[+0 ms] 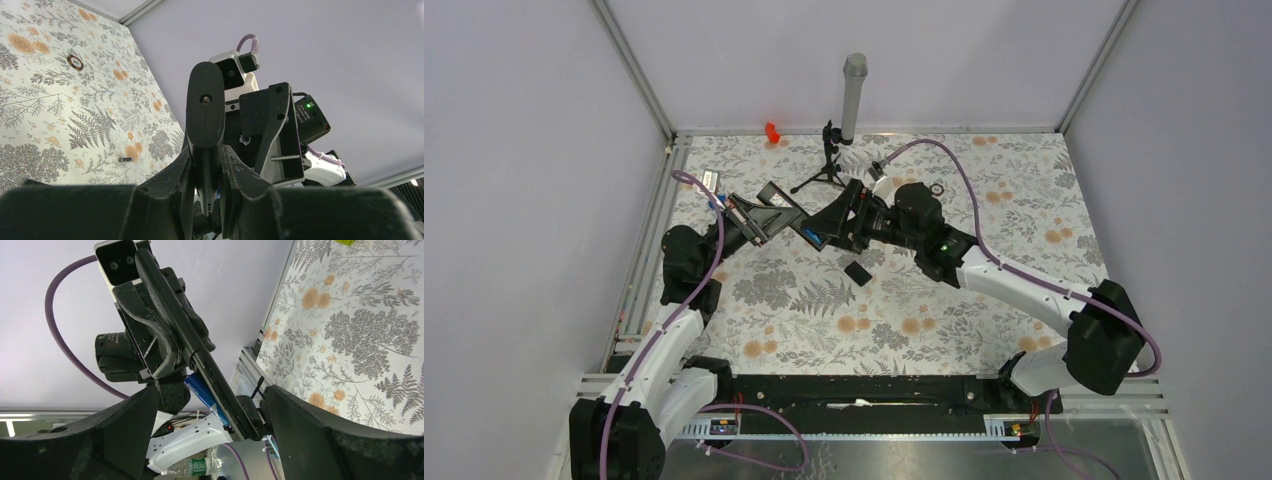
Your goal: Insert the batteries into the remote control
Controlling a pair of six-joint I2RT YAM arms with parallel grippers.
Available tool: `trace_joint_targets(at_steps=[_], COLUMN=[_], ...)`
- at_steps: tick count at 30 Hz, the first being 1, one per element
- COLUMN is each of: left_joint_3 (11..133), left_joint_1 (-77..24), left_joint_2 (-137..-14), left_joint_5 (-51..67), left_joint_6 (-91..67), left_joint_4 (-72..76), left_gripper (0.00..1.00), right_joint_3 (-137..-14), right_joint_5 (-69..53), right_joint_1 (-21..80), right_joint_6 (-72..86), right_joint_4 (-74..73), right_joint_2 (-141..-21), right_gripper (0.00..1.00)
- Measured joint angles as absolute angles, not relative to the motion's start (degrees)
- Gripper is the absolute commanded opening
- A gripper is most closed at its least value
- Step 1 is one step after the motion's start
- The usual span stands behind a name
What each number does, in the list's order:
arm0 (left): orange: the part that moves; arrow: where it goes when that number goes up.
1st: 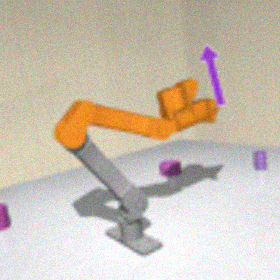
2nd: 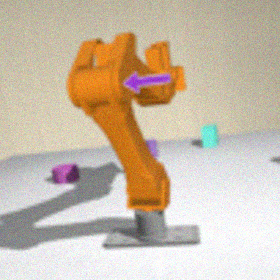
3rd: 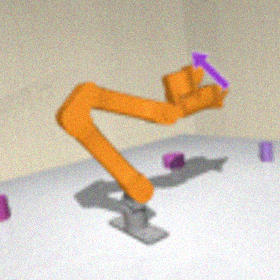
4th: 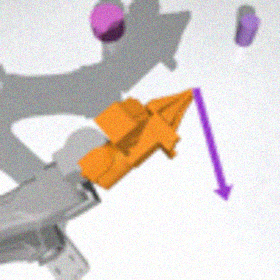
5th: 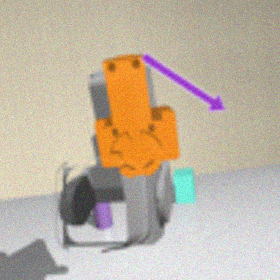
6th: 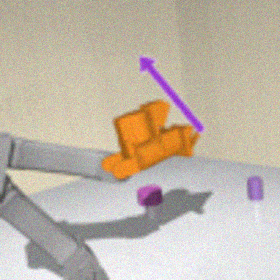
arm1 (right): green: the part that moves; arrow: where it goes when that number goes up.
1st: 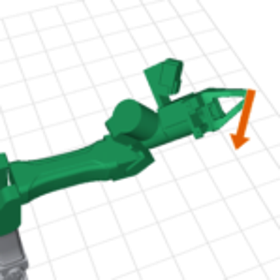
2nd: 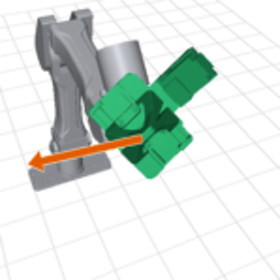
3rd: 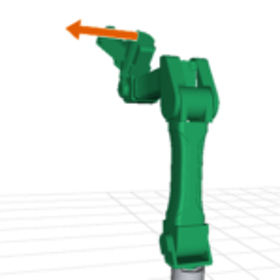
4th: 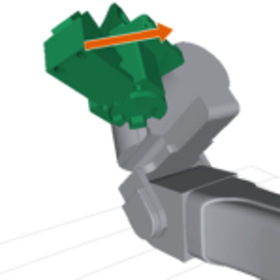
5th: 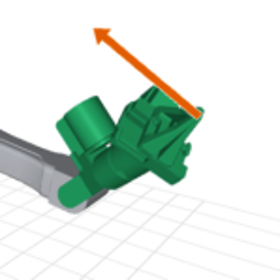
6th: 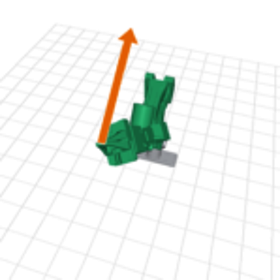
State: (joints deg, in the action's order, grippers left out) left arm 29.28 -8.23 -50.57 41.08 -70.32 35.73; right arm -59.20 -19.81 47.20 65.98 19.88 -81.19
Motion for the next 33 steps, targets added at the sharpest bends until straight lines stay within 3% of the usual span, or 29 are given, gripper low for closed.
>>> trace_joint_targets(at_steps=[9, 33], left_joint_3=[29.28, 29.28], left_joint_1=[-8.23, -8.23], left_joint_2=[-50.57, -50.37], left_joint_5=[41.15, 41.56], left_joint_6=[-70.35, -70.37], left_joint_4=[36.32, 38.72], left_gripper=[0.00, 0.00], right_joint_3=[-60.16, -60.14], right_joint_5=[-22.06, -24.43], right_joint_1=[47.18, 46.96], right_joint_6=[67.61, 73.19], right_joint_4=[21.76, 27.90], right_joint_2=[-83.81, -86.37], right_gripper=[0.81, 0.55])
